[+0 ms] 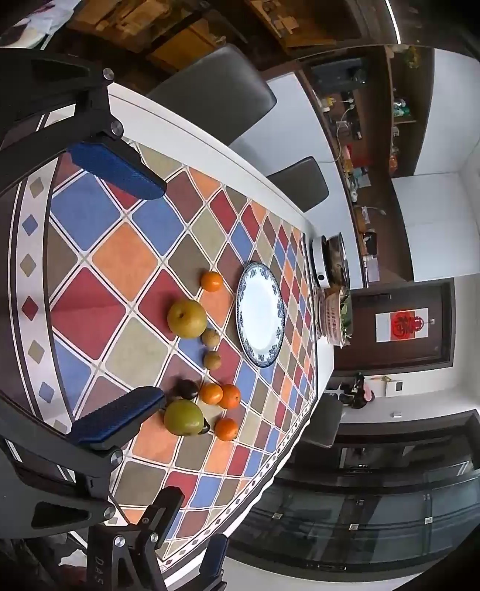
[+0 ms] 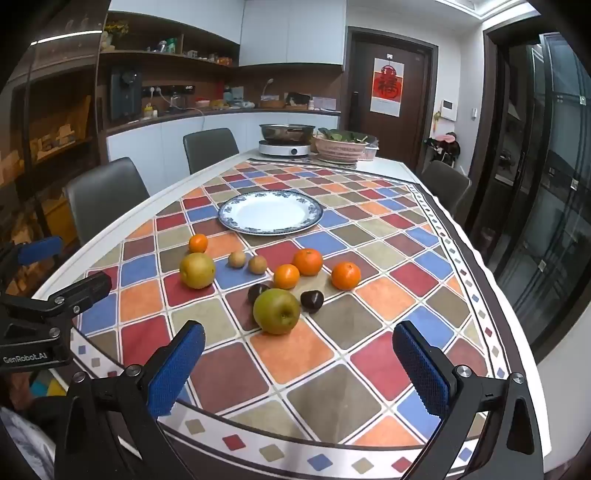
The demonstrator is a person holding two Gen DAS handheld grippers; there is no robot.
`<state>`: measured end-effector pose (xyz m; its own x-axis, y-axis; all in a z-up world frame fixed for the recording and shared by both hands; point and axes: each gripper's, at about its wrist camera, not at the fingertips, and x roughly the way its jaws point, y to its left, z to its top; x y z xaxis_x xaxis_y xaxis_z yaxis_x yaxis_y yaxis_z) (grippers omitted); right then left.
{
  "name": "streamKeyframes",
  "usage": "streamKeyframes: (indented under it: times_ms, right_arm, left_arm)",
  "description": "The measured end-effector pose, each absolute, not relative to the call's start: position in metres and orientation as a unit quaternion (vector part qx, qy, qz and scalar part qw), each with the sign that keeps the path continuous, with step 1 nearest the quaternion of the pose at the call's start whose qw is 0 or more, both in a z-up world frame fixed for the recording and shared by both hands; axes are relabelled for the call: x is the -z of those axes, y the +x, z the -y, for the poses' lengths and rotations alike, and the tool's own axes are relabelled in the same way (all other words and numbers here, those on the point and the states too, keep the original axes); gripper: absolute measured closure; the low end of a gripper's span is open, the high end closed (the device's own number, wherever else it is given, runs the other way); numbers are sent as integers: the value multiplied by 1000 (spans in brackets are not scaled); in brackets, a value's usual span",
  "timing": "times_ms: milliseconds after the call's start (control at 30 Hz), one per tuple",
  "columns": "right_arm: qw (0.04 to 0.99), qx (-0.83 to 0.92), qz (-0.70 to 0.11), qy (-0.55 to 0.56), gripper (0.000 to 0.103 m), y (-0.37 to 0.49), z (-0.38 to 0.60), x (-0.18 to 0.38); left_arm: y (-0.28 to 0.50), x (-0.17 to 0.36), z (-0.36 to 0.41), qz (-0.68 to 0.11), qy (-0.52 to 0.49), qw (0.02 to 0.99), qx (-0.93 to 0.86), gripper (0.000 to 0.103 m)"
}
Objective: Organize fruits
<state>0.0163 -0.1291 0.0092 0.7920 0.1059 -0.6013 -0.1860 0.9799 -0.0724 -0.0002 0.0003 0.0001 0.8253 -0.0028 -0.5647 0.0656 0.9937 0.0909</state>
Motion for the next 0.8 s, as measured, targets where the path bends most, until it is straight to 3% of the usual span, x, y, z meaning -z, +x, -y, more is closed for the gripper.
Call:
streamKeyframes:
  times_ms: [800]
  right_arm:
    - [946, -78, -308, -61, 1, 16, 126, -10]
  left_arm:
    - [0, -1, -1, -290, 56, 955, 14, 0]
